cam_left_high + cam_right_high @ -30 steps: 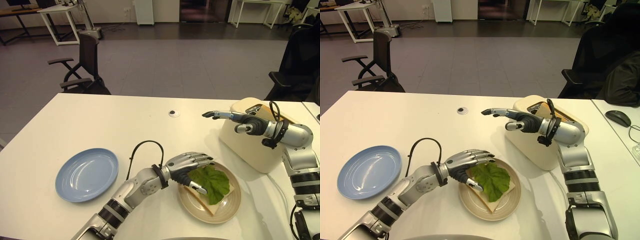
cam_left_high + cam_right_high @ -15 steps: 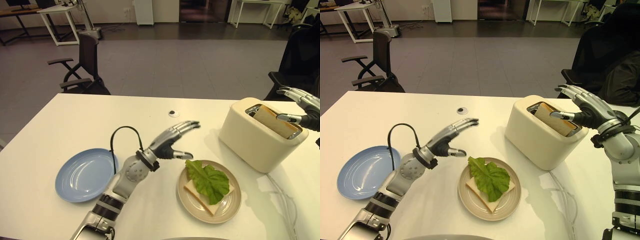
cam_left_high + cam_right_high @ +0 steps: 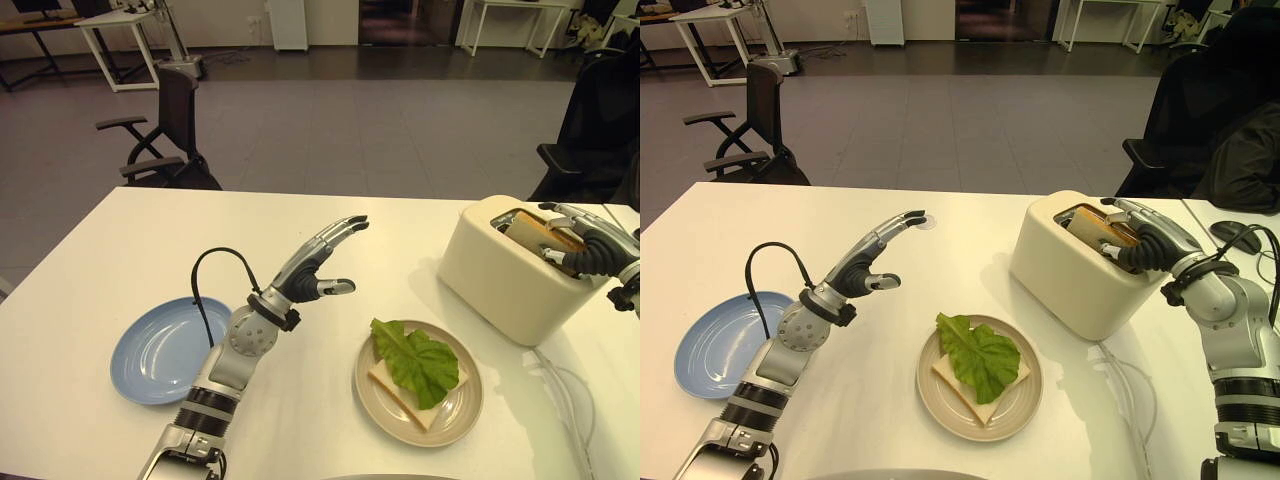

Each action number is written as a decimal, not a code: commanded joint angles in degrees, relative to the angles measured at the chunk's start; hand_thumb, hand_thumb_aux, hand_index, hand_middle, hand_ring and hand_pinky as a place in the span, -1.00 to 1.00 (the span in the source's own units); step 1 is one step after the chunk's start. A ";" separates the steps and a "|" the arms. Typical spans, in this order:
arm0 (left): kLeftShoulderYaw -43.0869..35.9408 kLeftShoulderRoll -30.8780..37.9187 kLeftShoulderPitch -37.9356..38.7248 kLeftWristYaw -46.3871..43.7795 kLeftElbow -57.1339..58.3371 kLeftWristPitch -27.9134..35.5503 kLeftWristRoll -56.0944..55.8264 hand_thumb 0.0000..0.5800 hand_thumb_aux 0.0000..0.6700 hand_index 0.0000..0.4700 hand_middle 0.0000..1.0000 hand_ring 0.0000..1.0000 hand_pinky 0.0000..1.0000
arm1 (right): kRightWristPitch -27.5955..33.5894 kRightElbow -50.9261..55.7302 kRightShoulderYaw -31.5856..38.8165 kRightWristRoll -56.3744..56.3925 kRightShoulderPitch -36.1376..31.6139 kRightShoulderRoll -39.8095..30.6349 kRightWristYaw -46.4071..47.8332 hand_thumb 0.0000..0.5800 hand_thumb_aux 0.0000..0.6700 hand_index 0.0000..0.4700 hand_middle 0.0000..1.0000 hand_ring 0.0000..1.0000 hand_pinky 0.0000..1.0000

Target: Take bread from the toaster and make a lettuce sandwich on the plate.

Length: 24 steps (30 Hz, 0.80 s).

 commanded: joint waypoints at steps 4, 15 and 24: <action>0.66 0.85 0.66 -0.21 1.19 -0.37 0.93 -1.00 -1.00 -1.00 -1.00 -1.00 -1.00 | 1.88 -1.31 -2.95 7.22 -2.45 -0.01 0.90 1.00 1.00 1.00 -1.00 -1.00 -1.00; 8.52 6.03 5.35 4.92 -9.09 -10.00 6.02 -1.00 -1.00 -1.00 -1.00 -1.00 -1.00 | 8.07 -18.47 -0.14 48.90 -12.53 -7.27 43.69 1.00 1.00 1.00 -1.00 -1.00 -1.00; 11.65 5.06 13.37 10.01 -26.73 -16.97 25.10 -1.00 -1.00 -1.00 -1.00 -1.00 -1.00 | 7.49 -6.09 27.03 34.30 -25.72 6.78 63.43 1.00 1.00 1.00 -1.00 -1.00 -1.00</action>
